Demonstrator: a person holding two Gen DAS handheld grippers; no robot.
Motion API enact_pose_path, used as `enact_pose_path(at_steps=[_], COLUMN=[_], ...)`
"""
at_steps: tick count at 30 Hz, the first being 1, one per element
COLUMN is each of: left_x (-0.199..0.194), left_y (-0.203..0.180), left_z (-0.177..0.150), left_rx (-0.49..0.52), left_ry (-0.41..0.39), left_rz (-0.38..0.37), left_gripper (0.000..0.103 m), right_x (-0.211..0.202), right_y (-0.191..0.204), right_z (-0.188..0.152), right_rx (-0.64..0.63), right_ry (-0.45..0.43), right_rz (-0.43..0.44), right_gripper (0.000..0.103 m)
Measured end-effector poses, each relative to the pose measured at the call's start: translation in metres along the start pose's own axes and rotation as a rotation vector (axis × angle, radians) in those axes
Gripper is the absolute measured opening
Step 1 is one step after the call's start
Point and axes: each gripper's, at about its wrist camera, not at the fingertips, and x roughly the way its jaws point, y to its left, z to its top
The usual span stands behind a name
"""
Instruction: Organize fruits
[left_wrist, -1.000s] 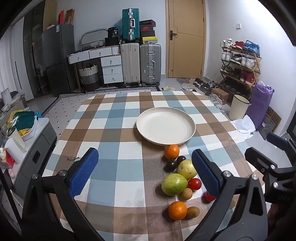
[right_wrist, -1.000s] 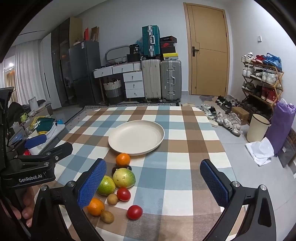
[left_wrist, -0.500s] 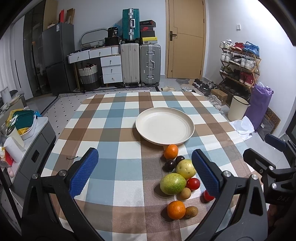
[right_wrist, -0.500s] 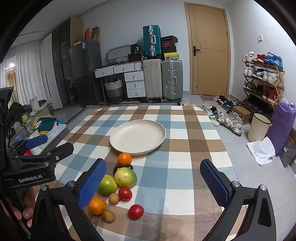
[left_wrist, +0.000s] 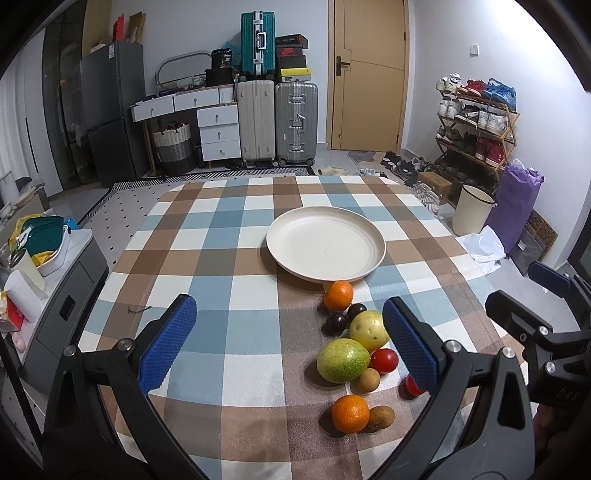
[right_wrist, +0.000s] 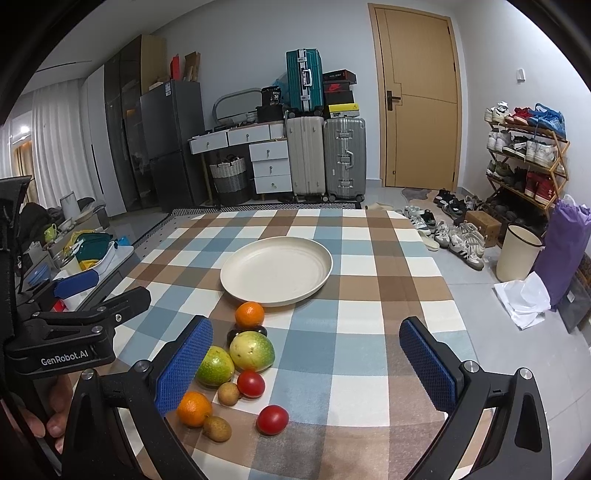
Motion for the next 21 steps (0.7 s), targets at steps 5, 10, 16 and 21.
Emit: enact_pose_path(at_steps=[5,10,16,21], left_x=[0.0016,0.0011,0.0010,0.0013], left_y=[-0.0007,-0.0011,-0.0016,-0.0022], left_z=[-0.0003,-0.0002,-0.0003,-0.0005], left_rx=[0.002,0.002,0.002,0.002], left_ry=[0.003,0.003,0.003,0.004], left_rz=[-0.005,-0.002,-0.002,-0.002], left_gripper=[0.101,0.101,0.101,0.101], right_x=[-0.0004,0.0001,0.0001,0.0002], right_y=[0.0006,-0.0001,-0.0001,-0.0004], right_z=[-0.0007,0.0003,0.0007,0.0005], right_rx=[0.000,-0.001,-0.001,-0.003], right_ry=[0.001,0.002,0.001,0.003], right_rz=[0.000,0.001,0.000,-0.011], right_gripper=[0.103,0.103,0.103,0.103])
